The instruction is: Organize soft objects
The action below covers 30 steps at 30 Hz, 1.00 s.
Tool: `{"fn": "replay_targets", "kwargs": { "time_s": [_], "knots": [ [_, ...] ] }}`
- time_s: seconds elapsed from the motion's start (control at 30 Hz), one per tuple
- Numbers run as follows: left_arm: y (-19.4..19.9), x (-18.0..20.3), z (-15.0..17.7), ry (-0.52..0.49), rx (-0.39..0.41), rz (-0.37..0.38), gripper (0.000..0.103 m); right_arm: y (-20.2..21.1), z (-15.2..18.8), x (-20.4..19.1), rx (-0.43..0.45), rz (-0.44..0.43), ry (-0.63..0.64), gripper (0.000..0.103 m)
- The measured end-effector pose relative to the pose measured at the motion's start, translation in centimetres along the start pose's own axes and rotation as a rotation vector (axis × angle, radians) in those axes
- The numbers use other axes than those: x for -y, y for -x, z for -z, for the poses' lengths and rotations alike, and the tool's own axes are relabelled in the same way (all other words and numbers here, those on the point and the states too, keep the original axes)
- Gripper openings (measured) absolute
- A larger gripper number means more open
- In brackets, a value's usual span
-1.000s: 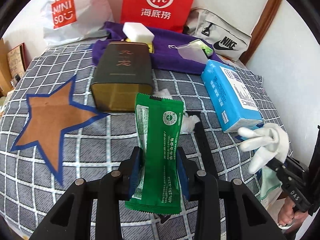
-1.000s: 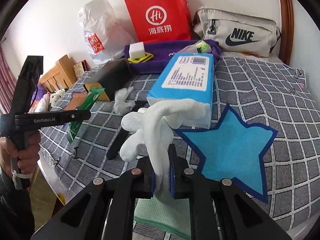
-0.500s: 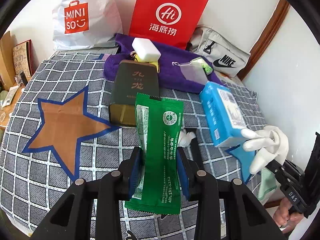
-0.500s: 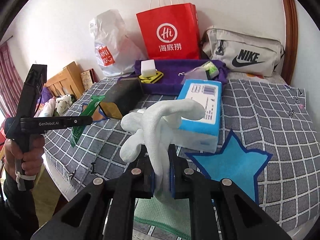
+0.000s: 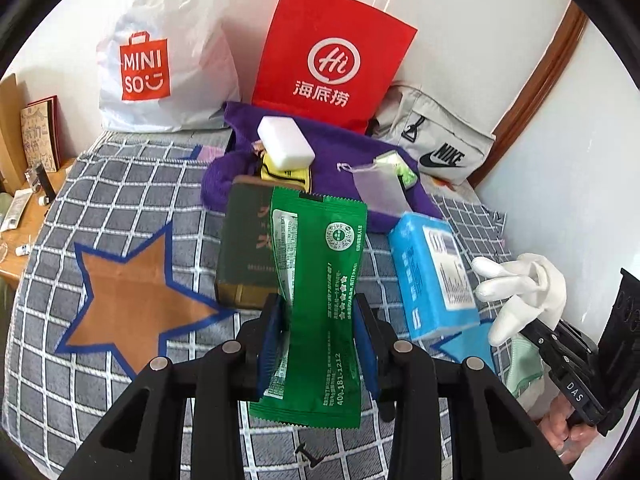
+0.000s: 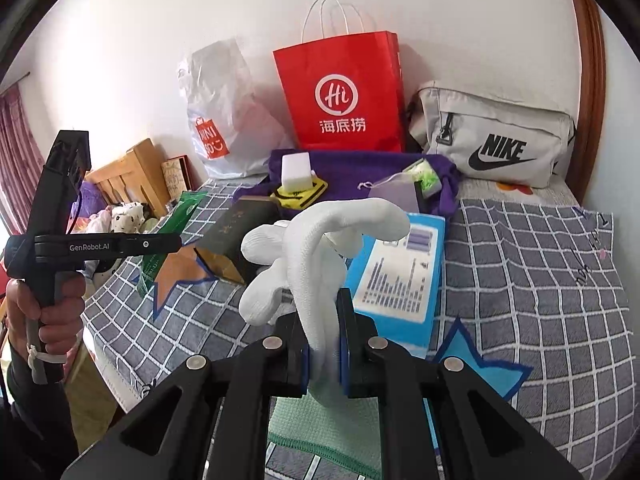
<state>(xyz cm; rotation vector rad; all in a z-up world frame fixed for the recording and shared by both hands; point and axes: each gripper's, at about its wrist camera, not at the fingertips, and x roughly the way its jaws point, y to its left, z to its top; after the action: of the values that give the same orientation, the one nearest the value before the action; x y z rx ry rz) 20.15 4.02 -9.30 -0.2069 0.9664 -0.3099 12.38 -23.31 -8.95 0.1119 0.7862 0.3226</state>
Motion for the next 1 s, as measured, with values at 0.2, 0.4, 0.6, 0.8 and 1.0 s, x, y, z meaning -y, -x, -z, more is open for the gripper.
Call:
{"fn": "replay_targets", "kwargs": {
  "time_s": [0.2, 0.4, 0.6, 0.8, 1.0],
  "knots": [
    [-0.3, 0.2, -2.0, -0.002, 0.014, -0.01, 0.033, -0.7, -2.0, 0.7, 0.016, 0.016, -0.01, 0.011],
    [-1.3, 0.2, -3.6, 0.004, 0.02, -0.011, 0.033, -1.6, -4.1, 1.7, 0.023, 0.042, -0.022, 0.011],
    [-2.9, 0.6, -5.4, -0.006, 0.026, -0.045, 0.033, -3.1, -6.1, 2.8, 0.027, 0.043, -0.031, 0.011],
    [-4.7, 1.2, -7.3, -0.033, 0.022, -0.089, 0.033, -4.9, -8.2, 3.9, 0.035, 0.048, -0.017, 0.011],
    [-6.6, 2.3, -9.3, -0.074, 0.034, -0.132, 0.033, -6.8, -10.5, 5.2, 0.038, 0.042, -0.023, 0.011]
  ]
}}
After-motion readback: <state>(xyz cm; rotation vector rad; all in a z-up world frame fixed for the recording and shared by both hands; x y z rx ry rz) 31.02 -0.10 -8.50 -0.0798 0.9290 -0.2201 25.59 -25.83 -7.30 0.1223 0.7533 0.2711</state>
